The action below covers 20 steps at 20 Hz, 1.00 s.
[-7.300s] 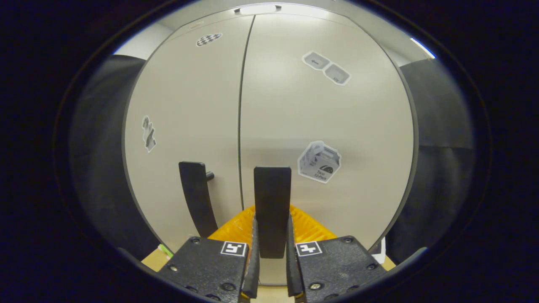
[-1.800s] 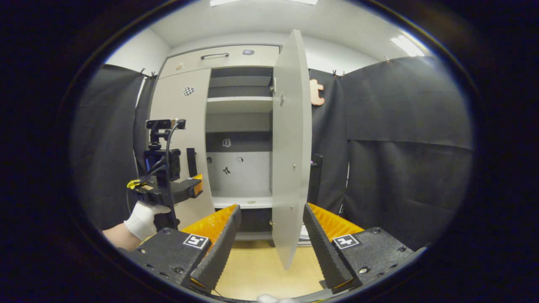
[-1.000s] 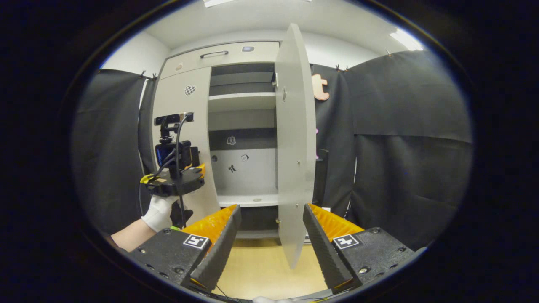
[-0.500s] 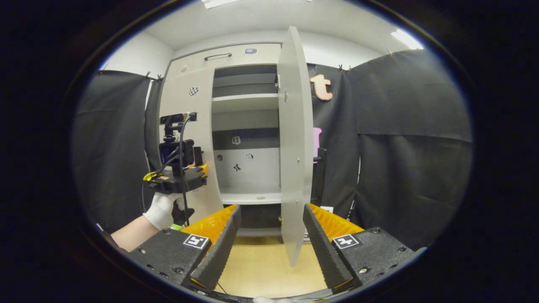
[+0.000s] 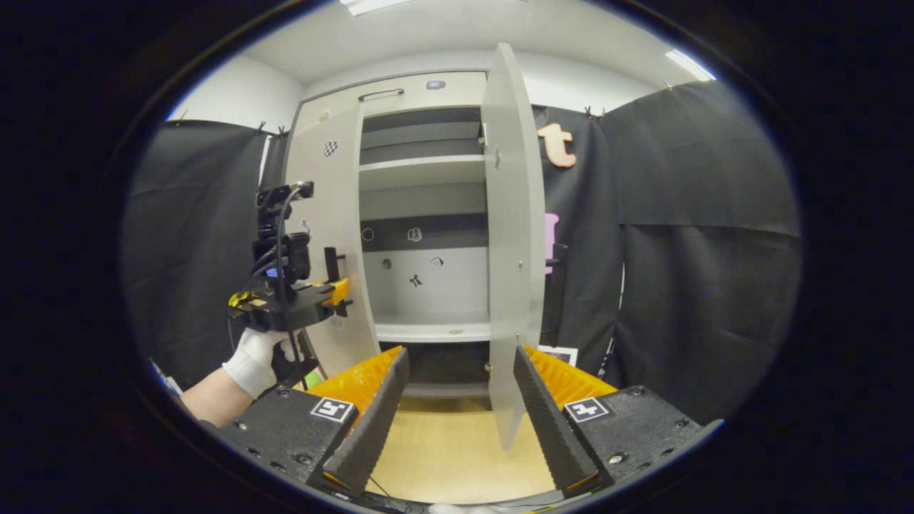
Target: Open the right door of the double-door shoe cabinet with the right hand, and open the left door with the left hand.
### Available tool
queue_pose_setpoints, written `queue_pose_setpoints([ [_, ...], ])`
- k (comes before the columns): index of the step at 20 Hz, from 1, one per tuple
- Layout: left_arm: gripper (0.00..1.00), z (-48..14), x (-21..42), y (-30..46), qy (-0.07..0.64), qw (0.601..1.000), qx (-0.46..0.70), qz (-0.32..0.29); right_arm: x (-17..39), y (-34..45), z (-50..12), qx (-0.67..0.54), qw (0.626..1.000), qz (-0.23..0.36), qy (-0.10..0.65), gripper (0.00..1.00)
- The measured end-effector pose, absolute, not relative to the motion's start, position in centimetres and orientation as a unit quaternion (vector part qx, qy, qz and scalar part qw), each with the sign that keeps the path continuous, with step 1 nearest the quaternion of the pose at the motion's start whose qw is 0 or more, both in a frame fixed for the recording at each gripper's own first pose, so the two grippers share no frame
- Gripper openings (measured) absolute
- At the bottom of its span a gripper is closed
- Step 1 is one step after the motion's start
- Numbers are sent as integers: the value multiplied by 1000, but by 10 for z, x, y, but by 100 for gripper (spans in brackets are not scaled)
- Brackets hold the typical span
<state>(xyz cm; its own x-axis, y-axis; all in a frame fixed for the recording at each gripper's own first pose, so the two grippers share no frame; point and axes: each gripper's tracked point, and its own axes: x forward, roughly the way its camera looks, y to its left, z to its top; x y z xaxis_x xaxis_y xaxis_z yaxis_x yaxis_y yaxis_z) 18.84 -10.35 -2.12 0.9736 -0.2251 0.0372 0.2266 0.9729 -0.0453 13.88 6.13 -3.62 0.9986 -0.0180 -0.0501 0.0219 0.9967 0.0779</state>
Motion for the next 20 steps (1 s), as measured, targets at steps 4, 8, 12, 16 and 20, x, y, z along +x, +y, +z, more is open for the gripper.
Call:
queue_pose_setpoints([
  [4,6,-20,164,-91,-11,992,-27,-125,143,74,-40,38,999,10,29,92],
  [8,6,-23,150,-78,-2,990,-49,-129,146,86,-41,42,998,26,28,92],
  [12,5,-23,138,-64,-8,992,-32,-118,151,95,-41,42,998,38,30,92],
  [16,5,-24,126,-48,-11,994,-29,-103,158,108,-42,42,997,51,31,93],
  [20,5,-25,115,-23,-13,996,-22,-83,160,121,-42,43,996,66,31,92],
])
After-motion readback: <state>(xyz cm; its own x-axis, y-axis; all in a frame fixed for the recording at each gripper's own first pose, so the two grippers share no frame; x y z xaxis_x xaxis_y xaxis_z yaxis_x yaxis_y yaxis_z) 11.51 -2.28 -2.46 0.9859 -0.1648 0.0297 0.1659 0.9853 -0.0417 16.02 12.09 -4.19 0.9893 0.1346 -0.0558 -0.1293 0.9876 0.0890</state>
